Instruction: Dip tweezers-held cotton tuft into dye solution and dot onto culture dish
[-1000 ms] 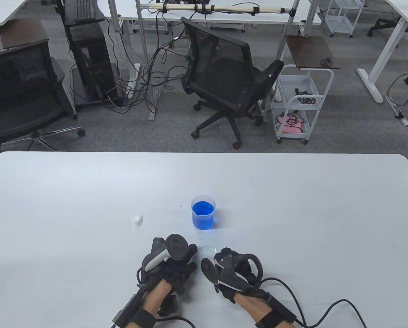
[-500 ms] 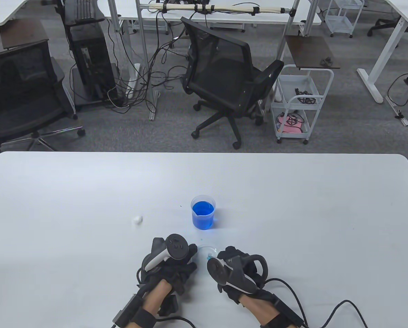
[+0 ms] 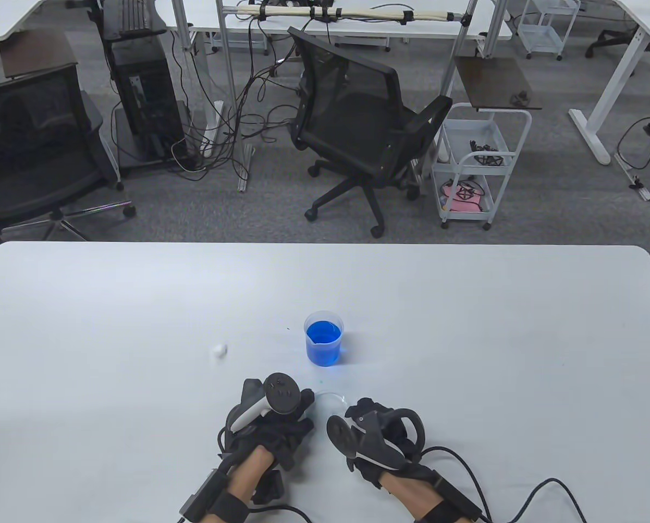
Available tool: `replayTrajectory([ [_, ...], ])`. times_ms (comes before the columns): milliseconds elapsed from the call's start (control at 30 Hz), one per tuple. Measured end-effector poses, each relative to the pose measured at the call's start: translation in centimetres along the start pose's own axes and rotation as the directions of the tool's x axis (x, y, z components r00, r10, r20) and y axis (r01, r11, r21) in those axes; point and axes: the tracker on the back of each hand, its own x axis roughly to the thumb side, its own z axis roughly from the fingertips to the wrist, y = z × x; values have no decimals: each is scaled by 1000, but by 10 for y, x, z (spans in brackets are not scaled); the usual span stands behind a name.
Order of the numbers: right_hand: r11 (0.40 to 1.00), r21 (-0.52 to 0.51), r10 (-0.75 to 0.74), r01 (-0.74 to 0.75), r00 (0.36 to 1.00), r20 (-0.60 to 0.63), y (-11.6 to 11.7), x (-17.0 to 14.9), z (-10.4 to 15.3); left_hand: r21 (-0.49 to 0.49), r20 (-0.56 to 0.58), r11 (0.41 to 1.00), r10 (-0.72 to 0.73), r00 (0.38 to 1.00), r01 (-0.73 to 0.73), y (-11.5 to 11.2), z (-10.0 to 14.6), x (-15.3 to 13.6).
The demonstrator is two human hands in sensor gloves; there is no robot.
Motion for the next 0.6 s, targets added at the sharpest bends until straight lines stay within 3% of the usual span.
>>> replayTrajectory([
  [133, 1000, -14, -17, 17, 1000, -10, -7, -5, 3, 0, 0, 1000, 0, 1000, 0, 0, 0, 0],
  [400, 997, 70, 36, -38, 999, 36, 17, 6, 2, 0, 0, 1000, 0, 1000, 0, 0, 0, 0],
  [600, 996, 74, 38, -41, 999, 37, 20, 7, 1, 0, 0, 1000, 0, 1000, 0, 0, 0, 0],
])
